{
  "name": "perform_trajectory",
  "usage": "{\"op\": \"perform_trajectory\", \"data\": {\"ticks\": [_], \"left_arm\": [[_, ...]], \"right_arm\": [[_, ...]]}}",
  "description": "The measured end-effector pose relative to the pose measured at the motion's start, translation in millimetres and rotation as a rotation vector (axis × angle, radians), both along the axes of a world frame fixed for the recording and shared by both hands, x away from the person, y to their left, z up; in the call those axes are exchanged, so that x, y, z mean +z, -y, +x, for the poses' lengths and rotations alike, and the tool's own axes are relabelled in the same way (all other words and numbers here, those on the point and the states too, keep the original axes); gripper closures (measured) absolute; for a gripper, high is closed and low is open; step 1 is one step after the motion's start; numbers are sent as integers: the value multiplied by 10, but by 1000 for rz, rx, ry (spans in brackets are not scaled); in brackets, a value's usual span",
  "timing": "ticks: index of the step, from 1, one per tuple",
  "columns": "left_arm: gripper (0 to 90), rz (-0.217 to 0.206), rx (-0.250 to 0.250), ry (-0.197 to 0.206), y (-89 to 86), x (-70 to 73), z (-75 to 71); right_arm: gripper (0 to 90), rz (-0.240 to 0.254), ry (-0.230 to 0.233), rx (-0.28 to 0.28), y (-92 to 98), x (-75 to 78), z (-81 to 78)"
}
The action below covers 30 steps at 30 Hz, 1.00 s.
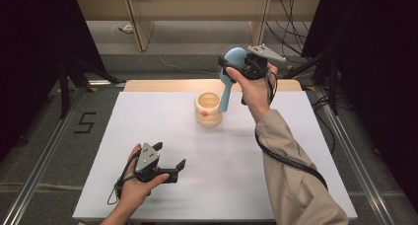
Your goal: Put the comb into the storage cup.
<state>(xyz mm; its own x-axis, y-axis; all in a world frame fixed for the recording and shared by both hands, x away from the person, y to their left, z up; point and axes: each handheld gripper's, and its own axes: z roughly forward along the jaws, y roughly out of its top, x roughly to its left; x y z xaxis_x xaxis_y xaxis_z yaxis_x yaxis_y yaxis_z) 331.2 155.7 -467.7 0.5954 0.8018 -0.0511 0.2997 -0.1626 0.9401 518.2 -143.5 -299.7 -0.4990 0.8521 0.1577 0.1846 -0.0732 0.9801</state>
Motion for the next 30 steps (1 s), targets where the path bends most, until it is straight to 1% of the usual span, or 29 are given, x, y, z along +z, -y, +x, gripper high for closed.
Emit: {"op": "perform_trajectory", "data": {"ticks": [10, 14, 30], "left_arm": [[9, -1, 1, -2, 0, -4, 2], [9, -2, 1, -2, 1, -3, 2], [9, -4, 2, -2, -3, -1, 1]], "right_arm": [[212, 1, -3, 0, -41, 4, 30], [212, -3, 3, 3, -62, 22, 41], [212, 9, 10, 9, -152, 46, 83]]}}
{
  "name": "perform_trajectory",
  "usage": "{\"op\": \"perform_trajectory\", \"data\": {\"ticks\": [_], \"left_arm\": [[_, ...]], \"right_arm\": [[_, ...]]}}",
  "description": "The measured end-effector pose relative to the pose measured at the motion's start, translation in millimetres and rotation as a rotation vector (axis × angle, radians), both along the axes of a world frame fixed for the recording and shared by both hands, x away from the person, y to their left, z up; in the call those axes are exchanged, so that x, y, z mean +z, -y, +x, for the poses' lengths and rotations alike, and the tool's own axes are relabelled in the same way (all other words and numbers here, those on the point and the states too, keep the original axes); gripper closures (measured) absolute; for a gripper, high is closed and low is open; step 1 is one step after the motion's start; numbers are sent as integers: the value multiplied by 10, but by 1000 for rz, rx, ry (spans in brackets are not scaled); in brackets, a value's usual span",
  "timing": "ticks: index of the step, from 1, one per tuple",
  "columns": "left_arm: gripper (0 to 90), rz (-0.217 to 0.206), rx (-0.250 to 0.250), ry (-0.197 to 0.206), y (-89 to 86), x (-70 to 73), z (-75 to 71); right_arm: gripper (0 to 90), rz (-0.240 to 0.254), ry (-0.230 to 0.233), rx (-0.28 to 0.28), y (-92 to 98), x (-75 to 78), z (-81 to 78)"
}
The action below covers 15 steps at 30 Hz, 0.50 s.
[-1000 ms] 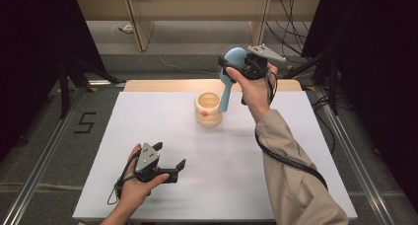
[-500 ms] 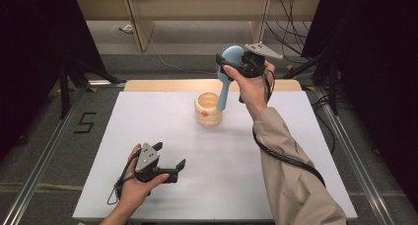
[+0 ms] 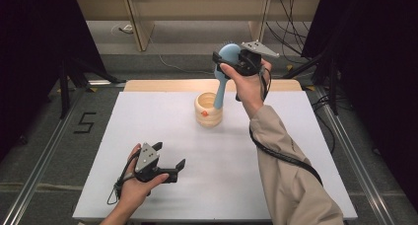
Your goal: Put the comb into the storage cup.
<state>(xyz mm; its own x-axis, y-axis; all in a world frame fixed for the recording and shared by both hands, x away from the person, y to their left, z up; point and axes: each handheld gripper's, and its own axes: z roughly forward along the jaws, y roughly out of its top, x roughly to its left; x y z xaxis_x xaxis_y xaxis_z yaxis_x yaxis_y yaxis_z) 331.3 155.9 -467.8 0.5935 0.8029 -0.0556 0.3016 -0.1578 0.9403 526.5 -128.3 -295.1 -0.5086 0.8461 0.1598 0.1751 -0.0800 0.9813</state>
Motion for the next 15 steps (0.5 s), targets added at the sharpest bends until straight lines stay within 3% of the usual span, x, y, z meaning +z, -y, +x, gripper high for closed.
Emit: {"op": "perform_trajectory", "data": {"ticks": [15], "left_arm": [[9, -1, 0, -1, -4, 0, 1]], "right_arm": [[212, -2, 4, 0, -78, -30, 51]]}}
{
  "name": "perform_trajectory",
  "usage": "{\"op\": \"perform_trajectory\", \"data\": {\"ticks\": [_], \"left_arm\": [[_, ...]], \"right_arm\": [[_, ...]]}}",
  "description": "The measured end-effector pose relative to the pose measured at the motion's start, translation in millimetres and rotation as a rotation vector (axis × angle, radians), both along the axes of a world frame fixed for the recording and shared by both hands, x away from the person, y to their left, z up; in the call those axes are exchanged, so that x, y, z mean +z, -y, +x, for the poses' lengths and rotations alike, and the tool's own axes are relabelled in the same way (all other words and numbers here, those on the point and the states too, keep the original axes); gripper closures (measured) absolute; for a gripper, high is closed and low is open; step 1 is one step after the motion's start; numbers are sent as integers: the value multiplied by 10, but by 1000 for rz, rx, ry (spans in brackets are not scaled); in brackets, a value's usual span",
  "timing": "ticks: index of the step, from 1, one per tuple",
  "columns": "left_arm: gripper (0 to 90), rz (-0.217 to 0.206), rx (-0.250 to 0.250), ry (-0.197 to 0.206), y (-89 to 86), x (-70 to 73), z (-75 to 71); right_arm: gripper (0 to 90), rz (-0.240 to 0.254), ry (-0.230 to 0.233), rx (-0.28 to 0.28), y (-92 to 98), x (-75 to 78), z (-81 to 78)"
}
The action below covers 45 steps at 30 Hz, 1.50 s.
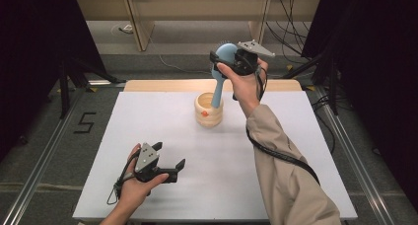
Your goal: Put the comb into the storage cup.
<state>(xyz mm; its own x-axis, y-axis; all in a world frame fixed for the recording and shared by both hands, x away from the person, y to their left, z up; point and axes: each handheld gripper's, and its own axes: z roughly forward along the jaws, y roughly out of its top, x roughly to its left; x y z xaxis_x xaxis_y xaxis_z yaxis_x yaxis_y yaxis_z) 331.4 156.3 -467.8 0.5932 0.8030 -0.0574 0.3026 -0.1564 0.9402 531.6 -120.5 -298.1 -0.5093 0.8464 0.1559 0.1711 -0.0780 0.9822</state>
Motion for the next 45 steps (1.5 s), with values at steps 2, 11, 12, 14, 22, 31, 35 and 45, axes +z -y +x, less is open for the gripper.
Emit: {"op": "perform_trajectory", "data": {"ticks": [2, 11, 12, 14, 22, 31, 35, 45], "left_arm": [[9, -1, 0, -1, 0, 2, -1], [10, -2, 0, 0, 0, 1, 0], [9, 0, 0, 2, -1, 2, 1], [10, 1, -1, 1, 0, 1, 1], [10, 1, -3, -1, 5, -1, 1], [10, 1, -3, -1, 3, -2, 2], [10, 0, -2, -1, 1, 0, 3], [10, 1, -2, 0, 1, 2, 2]], "right_arm": [[212, 2, -1, -1, -10, -6, 6], [212, 3, 0, -5, -34, -19, 35], [212, 3, 1, -5, -36, -18, 37], [212, 1, 2, -6, -42, -17, 42], [212, -1, 12, -8, -70, -25, 72], [212, -2, 15, -10, -100, -27, 99], [212, -3, 9, -12, -105, -31, 110], [212, -1, 6, -17, -125, -61, 145]]}}
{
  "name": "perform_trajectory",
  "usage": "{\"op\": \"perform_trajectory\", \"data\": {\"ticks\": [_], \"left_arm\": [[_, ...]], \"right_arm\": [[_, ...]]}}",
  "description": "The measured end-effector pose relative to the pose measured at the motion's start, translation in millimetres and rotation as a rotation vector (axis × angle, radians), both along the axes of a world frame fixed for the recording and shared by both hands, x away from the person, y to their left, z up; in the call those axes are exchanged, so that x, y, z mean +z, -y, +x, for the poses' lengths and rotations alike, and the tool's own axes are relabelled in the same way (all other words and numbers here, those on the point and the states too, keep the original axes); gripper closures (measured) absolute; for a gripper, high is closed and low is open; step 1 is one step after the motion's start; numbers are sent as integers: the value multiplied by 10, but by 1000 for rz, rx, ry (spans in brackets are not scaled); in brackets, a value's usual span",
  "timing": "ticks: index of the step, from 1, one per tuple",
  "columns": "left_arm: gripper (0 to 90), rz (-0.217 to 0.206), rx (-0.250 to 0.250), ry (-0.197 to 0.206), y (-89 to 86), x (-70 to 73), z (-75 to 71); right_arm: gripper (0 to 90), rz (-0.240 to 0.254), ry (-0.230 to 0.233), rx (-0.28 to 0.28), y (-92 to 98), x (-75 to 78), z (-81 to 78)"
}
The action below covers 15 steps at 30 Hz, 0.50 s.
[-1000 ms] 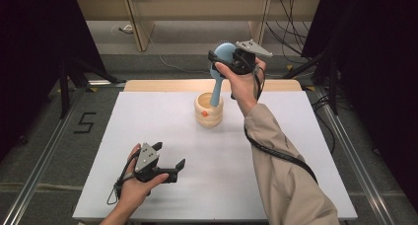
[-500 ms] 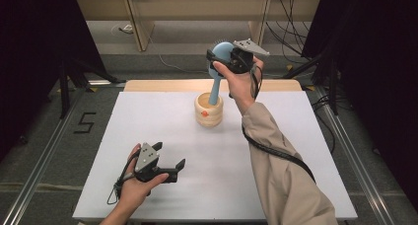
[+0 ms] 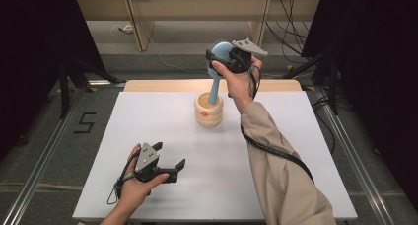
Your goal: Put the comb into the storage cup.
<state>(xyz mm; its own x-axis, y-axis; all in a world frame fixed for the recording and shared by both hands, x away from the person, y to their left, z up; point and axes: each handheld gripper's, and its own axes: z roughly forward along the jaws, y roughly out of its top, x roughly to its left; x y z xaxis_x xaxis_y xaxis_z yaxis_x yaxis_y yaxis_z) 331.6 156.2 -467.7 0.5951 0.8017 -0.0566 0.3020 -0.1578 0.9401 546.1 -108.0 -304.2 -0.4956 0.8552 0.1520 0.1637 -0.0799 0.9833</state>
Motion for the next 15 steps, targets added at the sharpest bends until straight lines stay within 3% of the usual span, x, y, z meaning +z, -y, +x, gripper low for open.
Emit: {"op": "perform_trajectory", "data": {"ticks": [15], "left_arm": [[10, 0, -1, 0, 3, 0, 0]], "right_arm": [[212, -11, 9, -11, -19, -28, 33]]}}
